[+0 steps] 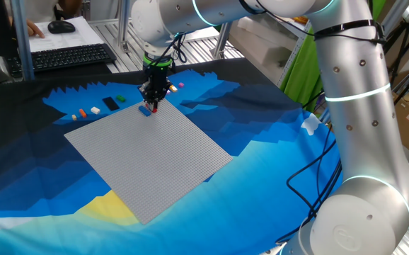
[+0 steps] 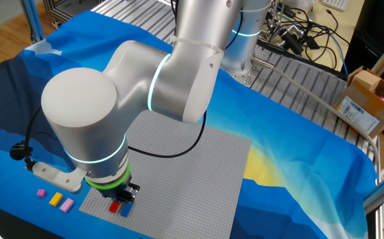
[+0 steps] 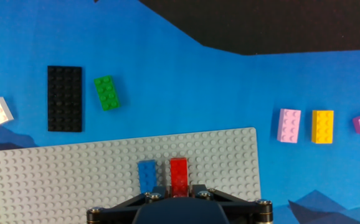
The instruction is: Stack small Lego blocks randomly, one at a time
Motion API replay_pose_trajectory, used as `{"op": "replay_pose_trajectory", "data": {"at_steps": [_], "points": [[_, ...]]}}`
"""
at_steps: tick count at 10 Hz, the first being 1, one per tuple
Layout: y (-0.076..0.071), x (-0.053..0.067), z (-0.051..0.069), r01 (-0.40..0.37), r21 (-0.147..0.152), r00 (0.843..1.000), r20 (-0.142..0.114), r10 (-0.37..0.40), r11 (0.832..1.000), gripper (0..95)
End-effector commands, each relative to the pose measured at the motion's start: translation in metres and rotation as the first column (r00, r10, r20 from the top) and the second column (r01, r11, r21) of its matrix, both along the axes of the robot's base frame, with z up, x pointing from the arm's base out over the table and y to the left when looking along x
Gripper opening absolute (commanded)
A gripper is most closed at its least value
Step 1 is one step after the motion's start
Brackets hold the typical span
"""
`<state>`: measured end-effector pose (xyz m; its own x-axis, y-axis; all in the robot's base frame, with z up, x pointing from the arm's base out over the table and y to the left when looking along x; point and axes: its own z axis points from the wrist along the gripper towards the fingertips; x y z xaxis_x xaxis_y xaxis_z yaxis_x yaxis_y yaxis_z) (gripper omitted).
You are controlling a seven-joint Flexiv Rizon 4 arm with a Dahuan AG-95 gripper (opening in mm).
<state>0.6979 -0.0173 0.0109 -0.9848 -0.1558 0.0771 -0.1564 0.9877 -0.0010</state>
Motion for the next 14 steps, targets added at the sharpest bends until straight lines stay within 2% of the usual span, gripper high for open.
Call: {"op": "replay_pose_trajectory", "data": {"at_steps": [1,8,14], "points": [[0.0000,0.0004,-0.0006,-0.006,0.000,1.000,-0.003,0.006,1.000,0.0],[0.0002,0.0003,-0.0007,-0.026,-0.006,1.000,-0.010,0.026,1.000,0.0],[0.0001,0.0002,0.0001,-0.022,-0.007,1.000,-0.005,0.022,1.000,0.0]]}}
